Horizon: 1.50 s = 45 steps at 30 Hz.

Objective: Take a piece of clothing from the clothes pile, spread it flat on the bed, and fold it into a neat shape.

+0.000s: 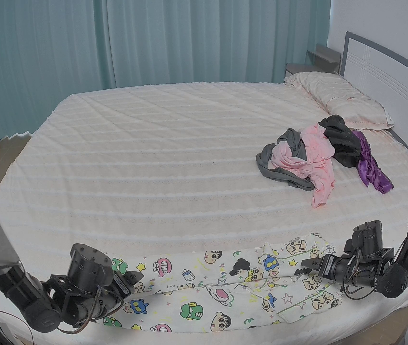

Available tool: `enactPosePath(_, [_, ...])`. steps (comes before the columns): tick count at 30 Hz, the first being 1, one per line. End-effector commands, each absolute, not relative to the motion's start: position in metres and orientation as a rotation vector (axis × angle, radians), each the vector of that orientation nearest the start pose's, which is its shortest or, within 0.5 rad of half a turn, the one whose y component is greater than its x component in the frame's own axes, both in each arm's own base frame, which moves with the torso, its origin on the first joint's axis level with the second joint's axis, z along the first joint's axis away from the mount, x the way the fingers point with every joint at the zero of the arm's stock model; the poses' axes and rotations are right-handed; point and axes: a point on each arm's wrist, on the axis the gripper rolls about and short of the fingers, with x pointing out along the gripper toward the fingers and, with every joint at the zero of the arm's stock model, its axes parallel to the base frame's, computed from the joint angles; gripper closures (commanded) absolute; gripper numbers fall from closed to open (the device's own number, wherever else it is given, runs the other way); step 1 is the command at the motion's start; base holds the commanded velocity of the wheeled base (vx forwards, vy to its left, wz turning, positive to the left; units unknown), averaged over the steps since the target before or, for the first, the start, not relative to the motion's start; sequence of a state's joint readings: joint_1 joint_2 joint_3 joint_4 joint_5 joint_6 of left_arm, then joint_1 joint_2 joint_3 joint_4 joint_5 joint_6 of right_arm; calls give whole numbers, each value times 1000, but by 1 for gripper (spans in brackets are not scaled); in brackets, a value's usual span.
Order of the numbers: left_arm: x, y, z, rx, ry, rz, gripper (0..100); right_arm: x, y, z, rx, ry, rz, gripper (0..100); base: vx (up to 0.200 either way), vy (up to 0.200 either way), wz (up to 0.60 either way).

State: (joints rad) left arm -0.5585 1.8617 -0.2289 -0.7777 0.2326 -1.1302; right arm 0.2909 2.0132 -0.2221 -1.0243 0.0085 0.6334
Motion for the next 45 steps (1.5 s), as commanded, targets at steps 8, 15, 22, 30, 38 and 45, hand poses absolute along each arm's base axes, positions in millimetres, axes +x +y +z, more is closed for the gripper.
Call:
enactPosePath(8, [170,-64,63,-718,815,204,0,227,69,13,487,819,34,0,0,0,0])
enactPosePath(15, [175,-39,55,-685,894,196,0,226,70,13,482,820,33,0,0,0,0])
enactPosePath(22, [183,-26,42,-679,983,154,0,226,71,13,481,819,37,0,0,0,0])
enactPosePath(30, [194,-26,32,-668,1017,146,0,226,71,13,481,820,36,0,0,0,0])
enactPosePath(38, [201,-28,29,-670,1020,143,0,227,71,13,481,819,37,0,0,0,0])
enactPosePath(45, [202,-28,29,-670,1013,142,0,227,71,13,481,820,36,0,0,0,0])
